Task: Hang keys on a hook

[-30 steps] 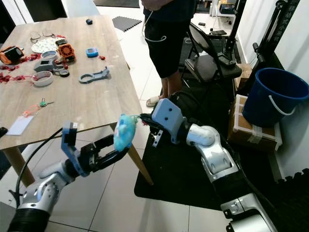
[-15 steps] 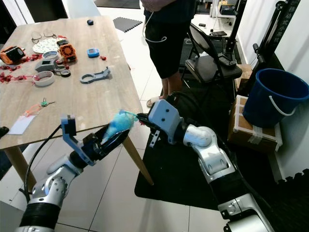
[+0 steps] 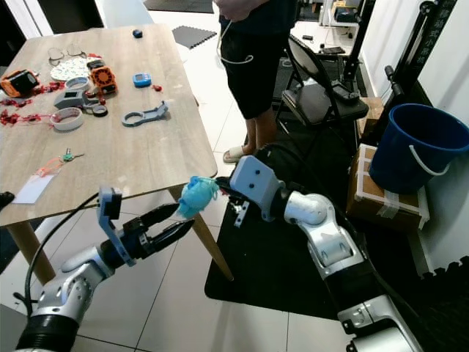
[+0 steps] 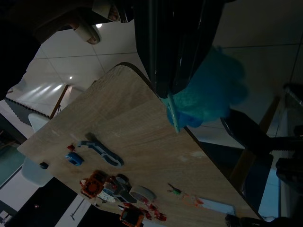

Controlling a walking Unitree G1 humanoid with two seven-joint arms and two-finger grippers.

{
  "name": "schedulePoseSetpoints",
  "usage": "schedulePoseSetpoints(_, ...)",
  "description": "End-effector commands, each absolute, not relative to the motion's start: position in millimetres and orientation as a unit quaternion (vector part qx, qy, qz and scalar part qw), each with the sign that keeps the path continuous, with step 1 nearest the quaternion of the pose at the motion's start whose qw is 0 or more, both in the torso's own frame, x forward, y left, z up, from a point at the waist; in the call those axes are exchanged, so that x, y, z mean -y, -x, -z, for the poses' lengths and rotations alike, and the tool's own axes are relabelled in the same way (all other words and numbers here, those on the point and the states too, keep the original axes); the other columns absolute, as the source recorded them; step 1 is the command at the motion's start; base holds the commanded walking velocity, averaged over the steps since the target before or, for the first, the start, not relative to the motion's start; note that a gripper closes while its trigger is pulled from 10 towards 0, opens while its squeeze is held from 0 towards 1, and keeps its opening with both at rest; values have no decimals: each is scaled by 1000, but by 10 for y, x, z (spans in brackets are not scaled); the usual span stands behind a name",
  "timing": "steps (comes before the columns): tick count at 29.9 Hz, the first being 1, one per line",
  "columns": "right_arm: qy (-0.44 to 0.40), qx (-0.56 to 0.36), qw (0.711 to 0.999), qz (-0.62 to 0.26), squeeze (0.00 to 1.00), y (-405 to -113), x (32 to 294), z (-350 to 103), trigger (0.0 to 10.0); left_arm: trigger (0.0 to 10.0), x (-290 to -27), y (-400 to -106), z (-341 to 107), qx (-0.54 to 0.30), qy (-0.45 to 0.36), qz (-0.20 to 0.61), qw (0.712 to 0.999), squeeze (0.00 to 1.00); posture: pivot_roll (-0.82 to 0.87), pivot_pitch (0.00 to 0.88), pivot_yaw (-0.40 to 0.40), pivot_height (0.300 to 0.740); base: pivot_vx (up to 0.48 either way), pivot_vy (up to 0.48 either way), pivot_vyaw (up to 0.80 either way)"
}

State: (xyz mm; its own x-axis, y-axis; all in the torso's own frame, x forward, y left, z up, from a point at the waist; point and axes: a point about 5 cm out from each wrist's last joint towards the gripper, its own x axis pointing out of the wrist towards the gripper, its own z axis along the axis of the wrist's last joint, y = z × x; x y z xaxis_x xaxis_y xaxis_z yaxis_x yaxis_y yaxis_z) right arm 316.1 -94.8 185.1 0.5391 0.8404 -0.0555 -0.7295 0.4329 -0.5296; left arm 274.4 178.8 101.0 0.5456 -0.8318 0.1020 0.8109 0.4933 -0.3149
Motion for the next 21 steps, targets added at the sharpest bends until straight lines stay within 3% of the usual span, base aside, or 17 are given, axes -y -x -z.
schedulePoseSetpoints(1,252,109,836,-474,0,-3137,925,-1835,10000,10000,-1816,-2726,-970,-44,150,473,867,0,-58,55,50,740,0,0,0)
schedulePoseSetpoints(13,248,98,833,-485,0,-3109,918,-1796,10000,10000,-1806,-2831,-909,-60,101,444,888,0,-64,61,52,740,0,0,0)
schedulePoseSetpoints(21,215,128,835,-491,0,-3112,832,-1946,10000,10000,-1631,-2764,-883,-57,124,481,866,0,-63,61,53,740,0,0,0)
